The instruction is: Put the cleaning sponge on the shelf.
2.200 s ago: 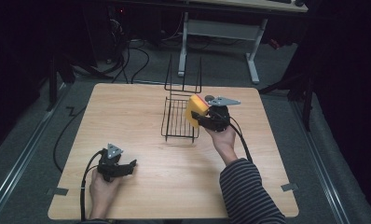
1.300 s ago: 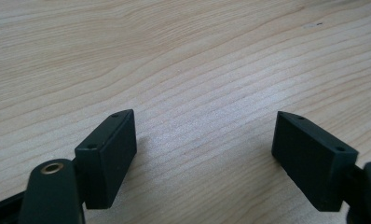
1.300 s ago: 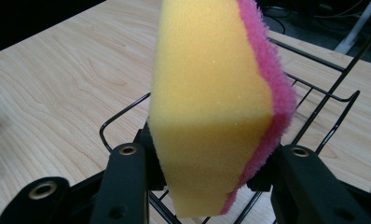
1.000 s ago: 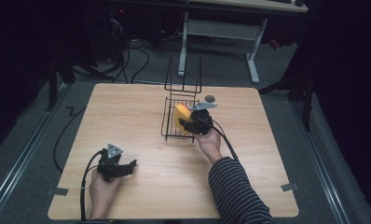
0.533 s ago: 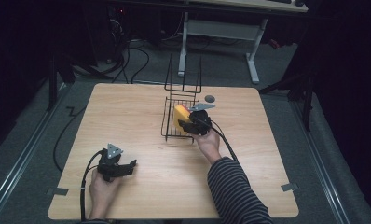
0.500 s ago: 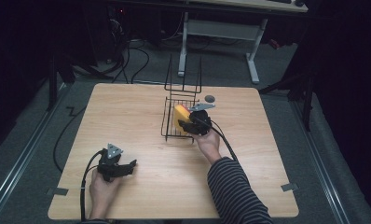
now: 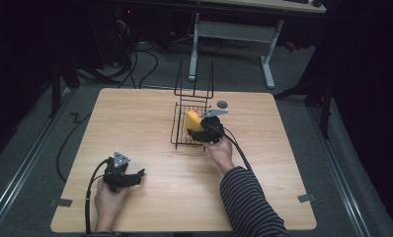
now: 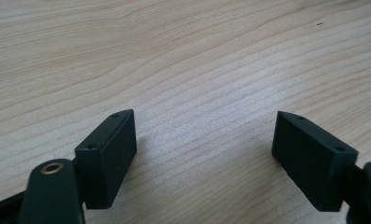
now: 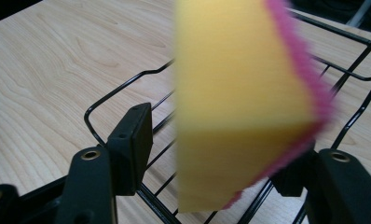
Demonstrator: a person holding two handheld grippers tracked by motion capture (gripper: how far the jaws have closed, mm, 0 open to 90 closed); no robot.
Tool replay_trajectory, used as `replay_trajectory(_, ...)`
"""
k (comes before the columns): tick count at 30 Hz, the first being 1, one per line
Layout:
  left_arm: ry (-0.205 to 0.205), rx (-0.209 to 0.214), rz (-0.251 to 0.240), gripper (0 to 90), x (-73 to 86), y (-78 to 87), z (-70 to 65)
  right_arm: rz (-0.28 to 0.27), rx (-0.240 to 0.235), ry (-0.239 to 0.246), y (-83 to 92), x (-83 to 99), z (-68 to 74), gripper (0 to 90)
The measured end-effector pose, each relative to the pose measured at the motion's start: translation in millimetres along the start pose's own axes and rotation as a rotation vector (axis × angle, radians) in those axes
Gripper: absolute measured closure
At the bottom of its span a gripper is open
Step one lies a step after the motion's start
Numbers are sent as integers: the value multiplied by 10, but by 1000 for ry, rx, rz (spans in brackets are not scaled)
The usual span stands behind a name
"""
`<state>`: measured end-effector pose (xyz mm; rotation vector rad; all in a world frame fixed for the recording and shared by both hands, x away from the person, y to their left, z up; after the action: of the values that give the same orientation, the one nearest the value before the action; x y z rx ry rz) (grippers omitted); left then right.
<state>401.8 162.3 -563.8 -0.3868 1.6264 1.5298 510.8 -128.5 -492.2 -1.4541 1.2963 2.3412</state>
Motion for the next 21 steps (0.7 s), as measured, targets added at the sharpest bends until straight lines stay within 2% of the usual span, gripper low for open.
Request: replay_trajectory(21,0,0,0,225,0,0,0,-13,-6,11,50,-25,15,411)
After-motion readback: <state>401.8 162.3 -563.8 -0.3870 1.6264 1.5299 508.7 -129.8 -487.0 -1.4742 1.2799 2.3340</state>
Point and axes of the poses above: each handheld gripper's, and its own axes: y roughly backward along the jaws, x roughly out of its underside, z roughly to its left, the point moved 4 cm from there along -y, roughly forward along the jaws, and after that the axes turned 11 degrees about -x, right-handed, at the moved point
